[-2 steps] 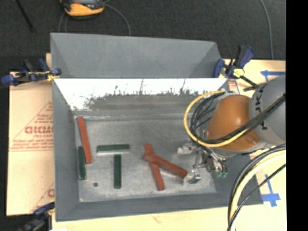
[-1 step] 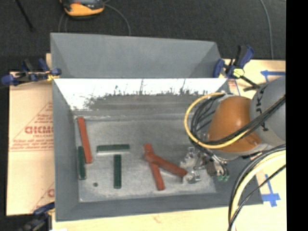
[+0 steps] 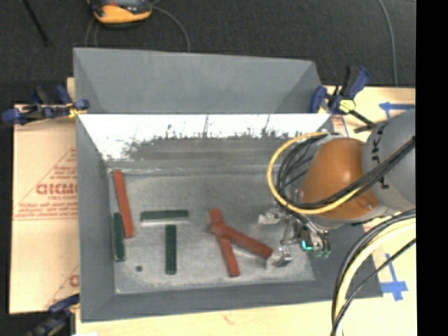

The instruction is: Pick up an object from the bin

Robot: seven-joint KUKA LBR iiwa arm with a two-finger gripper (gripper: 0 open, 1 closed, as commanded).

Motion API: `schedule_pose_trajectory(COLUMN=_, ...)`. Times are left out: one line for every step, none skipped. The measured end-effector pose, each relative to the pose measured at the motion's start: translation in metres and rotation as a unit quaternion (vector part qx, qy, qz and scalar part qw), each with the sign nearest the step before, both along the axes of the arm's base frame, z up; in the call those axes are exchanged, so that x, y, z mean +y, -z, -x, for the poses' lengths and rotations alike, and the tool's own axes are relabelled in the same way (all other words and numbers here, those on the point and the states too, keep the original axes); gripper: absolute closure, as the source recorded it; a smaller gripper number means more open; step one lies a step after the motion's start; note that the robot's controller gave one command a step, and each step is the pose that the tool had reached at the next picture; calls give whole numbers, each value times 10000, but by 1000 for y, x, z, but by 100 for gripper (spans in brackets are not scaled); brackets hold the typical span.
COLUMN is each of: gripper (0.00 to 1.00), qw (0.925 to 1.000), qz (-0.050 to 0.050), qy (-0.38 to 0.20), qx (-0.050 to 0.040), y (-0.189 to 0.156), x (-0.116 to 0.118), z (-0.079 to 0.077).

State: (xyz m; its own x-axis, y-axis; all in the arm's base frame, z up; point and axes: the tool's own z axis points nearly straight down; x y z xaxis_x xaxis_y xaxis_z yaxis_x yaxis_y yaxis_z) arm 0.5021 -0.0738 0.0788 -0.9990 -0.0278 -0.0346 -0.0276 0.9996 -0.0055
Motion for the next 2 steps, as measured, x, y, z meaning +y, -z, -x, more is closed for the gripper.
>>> schedule_pose_trajectory(gripper=100, qw=9998, qz=-17, qy=-19, qx=203, y=0, x=0, z=8)
schedule_pose_trajectory(gripper=0, qw=10000, qz=0, qy=-5, qx=-1, y=0, x=0, z=0)
